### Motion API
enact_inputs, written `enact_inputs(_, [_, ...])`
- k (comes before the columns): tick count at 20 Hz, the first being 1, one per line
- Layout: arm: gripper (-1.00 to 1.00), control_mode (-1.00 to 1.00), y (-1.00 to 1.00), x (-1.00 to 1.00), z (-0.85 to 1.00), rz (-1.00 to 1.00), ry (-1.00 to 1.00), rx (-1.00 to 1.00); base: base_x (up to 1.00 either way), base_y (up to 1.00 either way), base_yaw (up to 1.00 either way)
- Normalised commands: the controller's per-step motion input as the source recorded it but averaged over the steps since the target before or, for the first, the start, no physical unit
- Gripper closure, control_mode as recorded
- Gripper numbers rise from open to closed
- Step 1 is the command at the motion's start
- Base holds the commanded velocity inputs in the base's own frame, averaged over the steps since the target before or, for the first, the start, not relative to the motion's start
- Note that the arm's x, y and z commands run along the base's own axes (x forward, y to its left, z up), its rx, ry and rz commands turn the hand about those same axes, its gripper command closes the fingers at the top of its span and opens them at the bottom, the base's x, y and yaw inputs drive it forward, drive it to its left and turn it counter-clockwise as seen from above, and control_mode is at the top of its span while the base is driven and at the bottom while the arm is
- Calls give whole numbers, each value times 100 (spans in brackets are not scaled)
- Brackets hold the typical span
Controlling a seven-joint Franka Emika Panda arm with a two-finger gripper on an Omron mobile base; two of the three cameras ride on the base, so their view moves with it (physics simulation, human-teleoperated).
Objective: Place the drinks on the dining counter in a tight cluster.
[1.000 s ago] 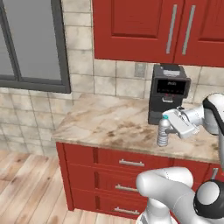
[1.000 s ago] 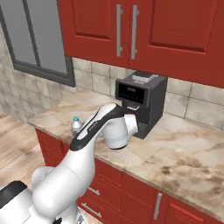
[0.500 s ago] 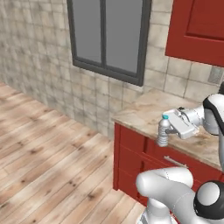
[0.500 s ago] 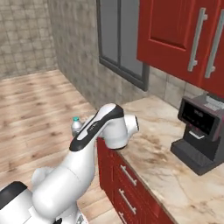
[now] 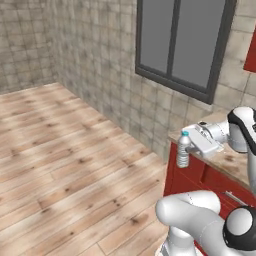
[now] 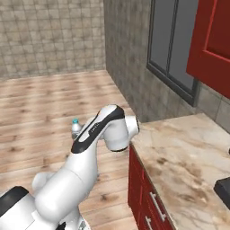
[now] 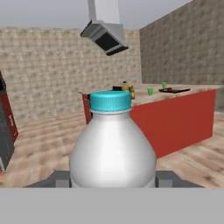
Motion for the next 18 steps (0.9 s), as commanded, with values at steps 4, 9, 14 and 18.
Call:
enact_inputs(4, [100,100,0,0,0,0,0,0,56,47,17])
enact_inputs(9, [100,100,0,0,0,0,0,0,66,47,10])
enact_inputs(14, [100,100,0,0,0,0,0,0,78,51,1])
enact_inputs(18, [100,100,0,0,0,0,0,0,76,53,1])
